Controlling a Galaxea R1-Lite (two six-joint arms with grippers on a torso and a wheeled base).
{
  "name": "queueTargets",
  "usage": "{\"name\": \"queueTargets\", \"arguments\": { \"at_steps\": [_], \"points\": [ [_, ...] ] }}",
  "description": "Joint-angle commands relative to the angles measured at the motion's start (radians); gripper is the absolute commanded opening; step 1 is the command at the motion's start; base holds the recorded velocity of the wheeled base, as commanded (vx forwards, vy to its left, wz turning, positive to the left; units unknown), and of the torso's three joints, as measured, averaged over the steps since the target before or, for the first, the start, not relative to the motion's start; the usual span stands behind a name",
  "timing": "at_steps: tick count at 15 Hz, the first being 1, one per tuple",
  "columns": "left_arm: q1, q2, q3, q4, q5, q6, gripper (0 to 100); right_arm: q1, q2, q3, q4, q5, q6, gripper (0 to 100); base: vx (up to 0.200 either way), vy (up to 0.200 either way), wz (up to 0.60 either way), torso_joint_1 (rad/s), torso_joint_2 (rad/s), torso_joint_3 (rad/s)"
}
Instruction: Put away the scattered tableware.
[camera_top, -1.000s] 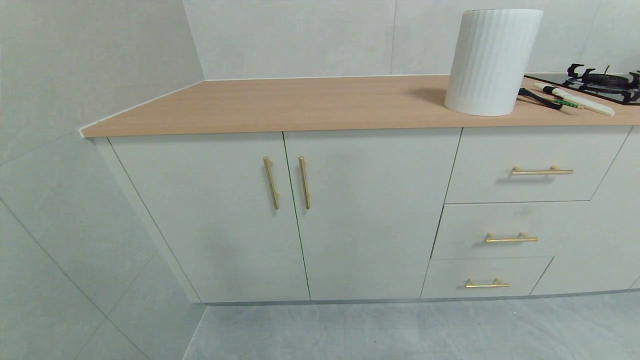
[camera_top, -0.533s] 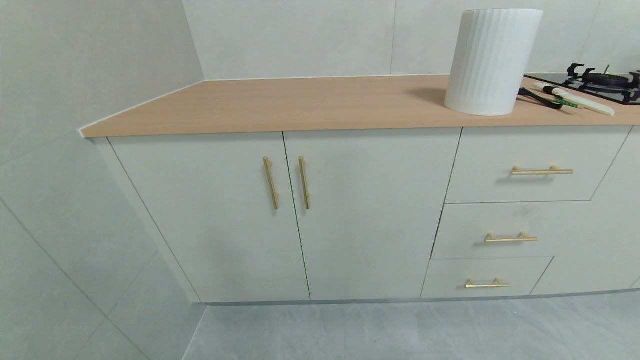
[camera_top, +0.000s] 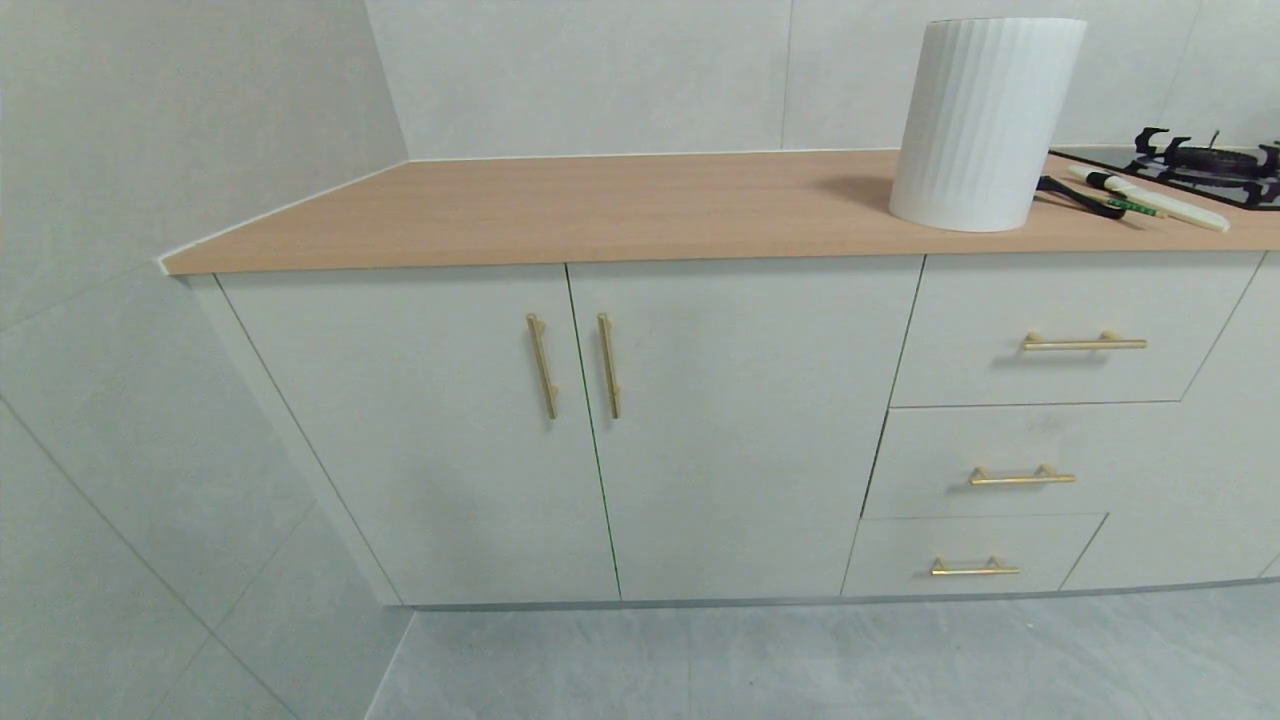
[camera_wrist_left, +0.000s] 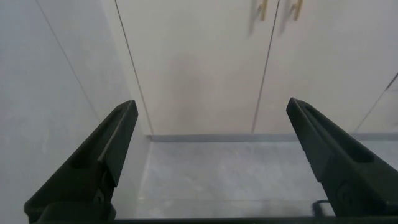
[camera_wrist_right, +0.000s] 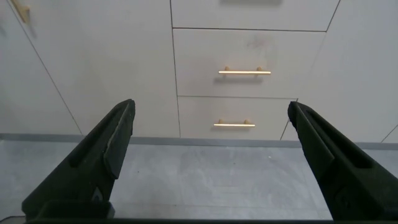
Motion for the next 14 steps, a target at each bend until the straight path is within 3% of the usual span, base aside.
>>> {"name": "queueTargets", "arguments": {
  "at_steps": [1,6,14],
  "points": [
    [0.000,0.002,0.000,-0.001,0.001,-0.003,100,0.000,0.002,0.000,0.001,0.004,0.003,100,0.000,0.000,0.00,0.000,0.00,0.000],
    [0.000,0.002,0.000,-0.001,0.001,0.000,100,0.000,0.002,0.000,-0.001,0.002,0.021,100,0.000,0.000,0.00,0.000,0.00,0.000],
    [0.000,0.002,0.000,0.001,0.001,-0.003,100,0.000,0.002,0.000,0.001,0.002,0.023,100,0.000,-0.200,0.00,0.003,0.00,0.001]
  ]
}}
